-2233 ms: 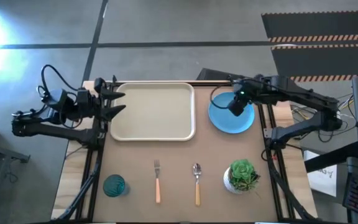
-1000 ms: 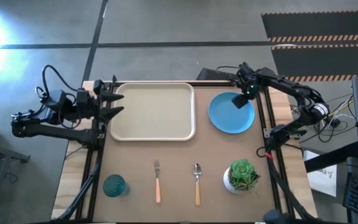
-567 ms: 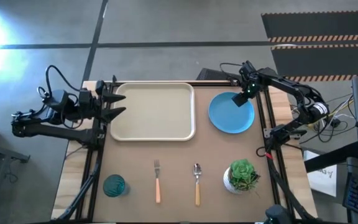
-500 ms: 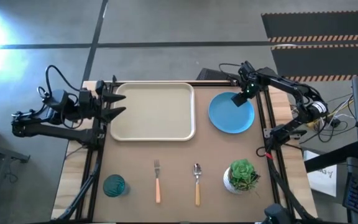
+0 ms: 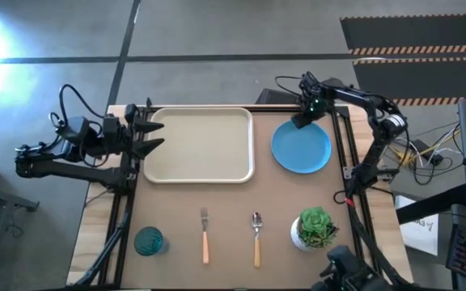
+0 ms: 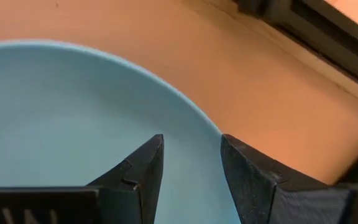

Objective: Pick and place plate/cup/fork/spoon on tray
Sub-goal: Put the light blue plate on the white serving tray

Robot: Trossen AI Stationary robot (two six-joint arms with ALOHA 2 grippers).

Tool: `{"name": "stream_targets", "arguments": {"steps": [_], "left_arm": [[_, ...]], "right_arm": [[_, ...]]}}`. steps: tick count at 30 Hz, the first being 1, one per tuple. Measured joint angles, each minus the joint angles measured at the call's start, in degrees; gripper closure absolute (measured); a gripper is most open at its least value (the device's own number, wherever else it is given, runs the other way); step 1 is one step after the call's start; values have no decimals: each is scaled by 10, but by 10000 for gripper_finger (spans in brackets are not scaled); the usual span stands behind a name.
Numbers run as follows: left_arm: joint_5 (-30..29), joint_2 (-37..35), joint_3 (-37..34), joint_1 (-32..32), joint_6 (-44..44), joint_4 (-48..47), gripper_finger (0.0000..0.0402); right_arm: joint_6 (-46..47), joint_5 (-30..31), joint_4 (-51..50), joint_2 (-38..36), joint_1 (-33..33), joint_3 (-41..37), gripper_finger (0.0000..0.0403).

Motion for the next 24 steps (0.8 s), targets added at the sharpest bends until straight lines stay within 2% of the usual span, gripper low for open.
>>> {"name": "stream_targets", "arguments": {"steps": [11,24], "left_arm": [[13,-5,1,0,0,-1,217],[14,-4,-1,0,0,-2,217]], "right_arm": [[-10,0,-26,48,7,36,259],[-10,4,-58,-26,6,60,257]]}}
